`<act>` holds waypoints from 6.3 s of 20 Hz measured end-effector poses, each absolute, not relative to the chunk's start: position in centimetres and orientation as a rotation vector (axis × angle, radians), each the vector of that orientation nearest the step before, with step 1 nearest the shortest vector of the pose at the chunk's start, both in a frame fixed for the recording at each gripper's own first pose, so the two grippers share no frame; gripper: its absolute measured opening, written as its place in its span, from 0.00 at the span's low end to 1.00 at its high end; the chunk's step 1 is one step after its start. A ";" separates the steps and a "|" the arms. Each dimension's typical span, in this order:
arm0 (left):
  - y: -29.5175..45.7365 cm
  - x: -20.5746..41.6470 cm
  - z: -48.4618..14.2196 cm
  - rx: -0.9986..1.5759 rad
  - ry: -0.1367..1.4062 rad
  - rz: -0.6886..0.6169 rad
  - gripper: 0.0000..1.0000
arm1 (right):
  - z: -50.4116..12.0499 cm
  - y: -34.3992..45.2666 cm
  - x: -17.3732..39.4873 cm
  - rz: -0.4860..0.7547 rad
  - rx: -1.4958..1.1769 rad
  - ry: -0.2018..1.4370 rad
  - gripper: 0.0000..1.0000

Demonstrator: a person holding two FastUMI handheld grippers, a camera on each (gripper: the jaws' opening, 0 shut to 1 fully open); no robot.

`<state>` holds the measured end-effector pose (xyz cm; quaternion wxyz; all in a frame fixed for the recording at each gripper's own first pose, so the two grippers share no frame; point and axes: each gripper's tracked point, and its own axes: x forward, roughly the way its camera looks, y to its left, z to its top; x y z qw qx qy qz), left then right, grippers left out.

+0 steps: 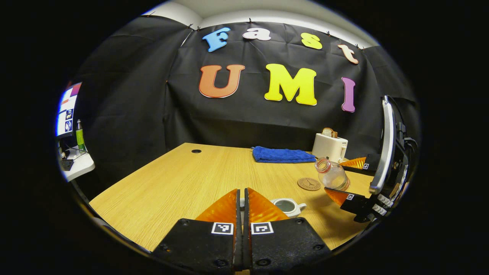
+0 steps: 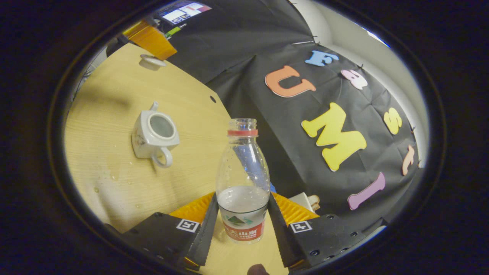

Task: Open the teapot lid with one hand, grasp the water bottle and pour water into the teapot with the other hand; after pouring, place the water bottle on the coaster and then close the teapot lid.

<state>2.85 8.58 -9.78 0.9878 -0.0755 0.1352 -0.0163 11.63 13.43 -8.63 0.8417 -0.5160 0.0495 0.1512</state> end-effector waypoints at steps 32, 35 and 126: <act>10.0 1.7 -9.0 -0.112 0.280 -0.045 0.03 | -3.7 16.0 11.9 0.309 -1.839 -0.190 0.72; 10.0 1.7 -9.0 -0.111 0.278 -0.048 0.03 | -3.3 16.3 11.8 0.306 -1.860 -0.210 0.72; 6.2 2.5 -7.6 -0.081 0.239 -0.056 0.03 | 4.8 9.6 15.7 0.336 -0.551 0.008 0.71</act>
